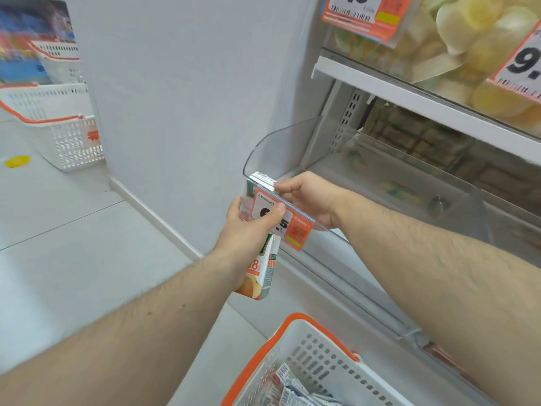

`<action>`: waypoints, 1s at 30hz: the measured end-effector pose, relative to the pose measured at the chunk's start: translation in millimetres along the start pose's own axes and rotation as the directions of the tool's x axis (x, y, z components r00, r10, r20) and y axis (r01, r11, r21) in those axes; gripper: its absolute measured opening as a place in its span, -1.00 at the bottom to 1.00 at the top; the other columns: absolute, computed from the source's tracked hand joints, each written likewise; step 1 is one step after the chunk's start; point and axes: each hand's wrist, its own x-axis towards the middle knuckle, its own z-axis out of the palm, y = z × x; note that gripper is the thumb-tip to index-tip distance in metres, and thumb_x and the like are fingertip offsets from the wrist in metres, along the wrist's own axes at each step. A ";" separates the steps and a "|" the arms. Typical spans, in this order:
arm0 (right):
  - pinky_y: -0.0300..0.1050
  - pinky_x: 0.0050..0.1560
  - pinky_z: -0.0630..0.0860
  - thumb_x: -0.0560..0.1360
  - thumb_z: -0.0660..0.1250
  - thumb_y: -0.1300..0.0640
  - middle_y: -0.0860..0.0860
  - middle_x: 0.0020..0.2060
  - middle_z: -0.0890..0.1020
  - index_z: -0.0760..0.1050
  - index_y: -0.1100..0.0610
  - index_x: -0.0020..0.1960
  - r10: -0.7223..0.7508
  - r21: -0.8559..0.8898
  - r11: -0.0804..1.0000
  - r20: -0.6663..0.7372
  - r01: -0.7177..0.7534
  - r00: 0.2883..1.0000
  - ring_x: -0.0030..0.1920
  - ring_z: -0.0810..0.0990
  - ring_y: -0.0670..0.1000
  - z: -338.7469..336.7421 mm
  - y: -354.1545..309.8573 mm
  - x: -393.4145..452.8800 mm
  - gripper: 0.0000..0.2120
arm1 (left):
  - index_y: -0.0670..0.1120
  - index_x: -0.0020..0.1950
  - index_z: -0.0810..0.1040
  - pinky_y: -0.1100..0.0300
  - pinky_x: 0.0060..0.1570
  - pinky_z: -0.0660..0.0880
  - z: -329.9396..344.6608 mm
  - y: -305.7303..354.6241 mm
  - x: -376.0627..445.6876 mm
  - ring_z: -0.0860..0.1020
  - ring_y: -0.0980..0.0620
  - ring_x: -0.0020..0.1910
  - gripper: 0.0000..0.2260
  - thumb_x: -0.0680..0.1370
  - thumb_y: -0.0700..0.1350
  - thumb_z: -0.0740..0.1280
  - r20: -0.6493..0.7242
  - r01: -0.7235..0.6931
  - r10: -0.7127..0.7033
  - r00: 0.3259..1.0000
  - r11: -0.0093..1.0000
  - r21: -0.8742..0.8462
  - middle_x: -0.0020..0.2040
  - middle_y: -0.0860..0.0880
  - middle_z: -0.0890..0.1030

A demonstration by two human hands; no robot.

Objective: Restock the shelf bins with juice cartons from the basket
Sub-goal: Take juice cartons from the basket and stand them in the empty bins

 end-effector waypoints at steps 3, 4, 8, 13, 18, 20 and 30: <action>0.18 0.39 0.38 0.59 0.18 0.04 0.20 0.28 0.58 0.47 0.25 0.37 0.035 -0.010 0.999 0.015 -0.035 0.999 0.32 0.53 0.21 1.4 -3.4 -2.2 -0.56 | 0.28 0.01 0.39 0.10 -0.07 0.54 -1.4 1.6 -1.1 0.61 0.08 -0.10 -0.77 0.49 0.15 0.43 0.004 0.038 -0.038 0.999 0.999 0.013 -0.10 0.19 0.58; 0.16 0.35 0.42 0.60 0.16 0.04 0.20 0.28 0.58 0.47 0.26 0.37 0.047 -0.009 0.999 0.015 -0.047 0.999 0.29 0.55 0.20 1.9 -5.5 -3.6 -0.56 | 0.29 0.16 0.37 0.05 0.00 0.55 -1.5 1.6 -1.1 0.62 0.05 -0.07 -0.67 0.48 0.16 0.43 0.002 0.044 -0.044 0.999 0.999 0.027 -0.05 0.17 0.59; 0.06 0.15 0.51 0.63 0.12 0.05 0.19 0.24 0.61 0.49 0.25 0.34 0.083 -0.051 0.995 0.021 -0.082 0.996 0.16 0.61 0.15 4.4 -12.4 -10.9 -0.59 | 0.19 0.48 0.16 0.00 0.03 0.55 0.2 3.8 -6.4 0.62 0.00 -0.04 -0.32 0.47 0.20 0.43 -0.045 0.040 -0.036 0.998 0.994 0.098 0.03 0.09 0.61; 0.06 0.24 0.52 0.63 0.20 -0.01 0.11 0.16 0.67 0.55 0.17 0.29 0.034 -0.232 0.971 -0.088 -0.054 0.995 0.19 0.63 0.12 10.2 -15.1 -23.4 -0.64 | -0.03 0.24 0.22 -0.12 0.02 0.58 9.0 2.1 -26.9 0.59 -0.10 -0.11 -0.44 0.47 0.29 0.34 -0.234 0.238 -0.224 0.946 0.971 0.033 -0.09 -0.10 0.56; -0.02 -0.07 0.58 0.56 0.26 0.07 0.06 -0.07 0.67 0.60 0.14 0.03 -0.359 -0.520 0.850 -0.461 0.081 0.811 -0.11 0.65 0.03 11.3 -9.2 -64.0 -0.80 | 0.01 0.03 0.50 0.02 -0.18 0.61 25.8 -3.2 -55.9 0.58 -0.11 -0.28 -0.74 0.56 0.18 0.23 -0.100 0.334 -0.340 0.935 0.940 -0.068 -0.26 -0.12 0.53; -0.17 -0.16 0.49 0.50 0.27 0.15 -0.07 -0.25 0.62 0.59 0.06 -0.16 -0.618 -0.629 0.750 -0.557 0.204 0.555 -0.16 0.59 -0.04 11.8 0.4 -99.9 -0.87 | -0.01 -0.06 0.48 0.10 -0.28 0.56 37.4 -0.2 -68.7 0.55 -0.10 -0.33 -0.78 0.59 0.12 0.22 -0.013 0.347 -0.350 0.937 0.933 -0.095 -0.28 -0.12 0.52; -0.18 -0.22 0.46 0.32 0.49 -0.05 -0.14 -0.19 0.54 0.45 -0.16 0.10 -0.483 -0.504 0.849 -0.618 0.160 0.620 -0.33 0.47 -0.14 15.1 138.8 -265.5 -0.61 | -0.05 -0.11 0.52 0.06 -0.12 0.51 130.0 5.4 -136.1 0.55 -0.11 -0.20 -0.68 0.63 0.12 0.14 0.308 0.130 -0.126 0.943 0.991 0.006 -0.08 -0.13 0.58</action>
